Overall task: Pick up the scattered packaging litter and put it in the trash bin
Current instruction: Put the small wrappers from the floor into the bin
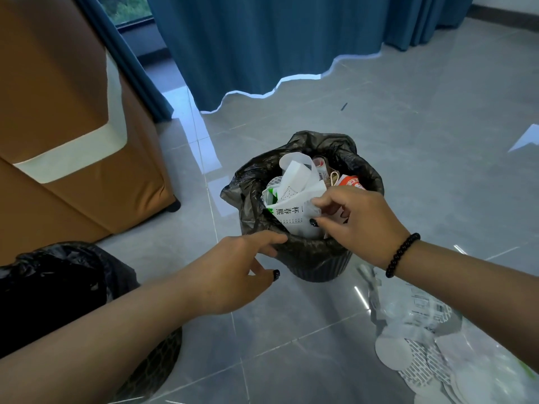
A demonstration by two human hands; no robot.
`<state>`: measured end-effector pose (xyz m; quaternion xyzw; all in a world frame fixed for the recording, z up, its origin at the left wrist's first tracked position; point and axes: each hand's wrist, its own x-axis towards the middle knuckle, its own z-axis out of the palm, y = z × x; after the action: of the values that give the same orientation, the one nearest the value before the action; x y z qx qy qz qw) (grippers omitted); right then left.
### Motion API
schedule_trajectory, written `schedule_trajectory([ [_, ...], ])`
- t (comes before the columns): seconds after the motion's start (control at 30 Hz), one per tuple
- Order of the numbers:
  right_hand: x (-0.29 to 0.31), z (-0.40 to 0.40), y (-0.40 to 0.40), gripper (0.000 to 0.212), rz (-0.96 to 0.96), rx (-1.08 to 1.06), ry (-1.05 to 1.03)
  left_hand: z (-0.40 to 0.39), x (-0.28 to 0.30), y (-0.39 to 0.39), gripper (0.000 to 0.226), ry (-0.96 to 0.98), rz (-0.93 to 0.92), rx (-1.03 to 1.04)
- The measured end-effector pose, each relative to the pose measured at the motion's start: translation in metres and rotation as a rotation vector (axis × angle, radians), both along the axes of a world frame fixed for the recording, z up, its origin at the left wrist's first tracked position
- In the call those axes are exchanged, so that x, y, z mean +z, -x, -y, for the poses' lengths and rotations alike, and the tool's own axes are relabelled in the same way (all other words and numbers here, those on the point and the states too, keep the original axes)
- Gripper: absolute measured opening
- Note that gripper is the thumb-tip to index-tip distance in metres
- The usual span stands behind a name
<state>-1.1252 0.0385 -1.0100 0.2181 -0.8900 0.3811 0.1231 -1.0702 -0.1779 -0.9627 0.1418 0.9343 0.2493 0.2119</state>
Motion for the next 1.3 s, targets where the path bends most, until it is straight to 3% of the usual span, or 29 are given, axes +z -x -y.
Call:
schedule_trajectory([
  [0.17,-0.013,-0.006,-0.008,0.007,0.006,0.041,-0.039,-0.004,-0.005,0.002,0.036,0.03,0.033,-0.046],
  [0.3,-0.009,-0.016,-0.011,0.032,0.024,-0.011,0.016,-0.011,-0.009,0.006,0.032,0.037,0.057,-0.074],
  [0.43,-0.001,-0.032,-0.021,0.032,-0.107,-0.023,0.149,-0.021,-0.014,0.009,0.031,0.042,0.099,-0.111],
  [0.53,-0.005,-0.056,-0.029,0.028,-0.161,-0.156,0.218,-0.033,-0.019,0.009,0.031,0.045,0.144,-0.152],
  [0.63,-0.033,-0.085,-0.038,0.032,-0.014,-0.329,0.234,-0.042,-0.024,0.01,0.032,0.049,0.173,-0.193],
  [0.73,-0.078,-0.112,-0.057,0.032,0.295,-0.377,0.093,-0.047,-0.029,0.012,0.032,0.038,0.188,-0.196],
  [0.8,-0.108,-0.124,-0.074,0.045,0.473,-0.316,-0.098,-0.05,-0.032,0.013,0.033,0.036,0.208,-0.197],
  [0.93,-0.142,-0.133,-0.085,0.09,0.599,-0.177,-0.419,-0.053,-0.036,0.015,0.034,0.054,0.261,-0.193],
  [1.0,-0.151,-0.133,-0.082,0.098,0.617,-0.141,-0.596,-0.055,-0.039,0.016,0.034,0.053,0.28,-0.178],
  [1.07,-0.156,-0.132,-0.077,0.092,0.664,-0.138,-0.719,-0.06,-0.042,0.017,0.034,0.05,0.288,-0.168],
  [1.13,-0.158,-0.128,-0.07,0.078,0.717,-0.171,-0.712,-0.063,-0.045,0.018,0.034,0.044,0.295,-0.158],
  [1.3,-0.139,-0.127,-0.061,0.03,0.737,-0.344,-0.307,-0.079,-0.055,0.017,0.033,0.031,0.319,-0.169],
])
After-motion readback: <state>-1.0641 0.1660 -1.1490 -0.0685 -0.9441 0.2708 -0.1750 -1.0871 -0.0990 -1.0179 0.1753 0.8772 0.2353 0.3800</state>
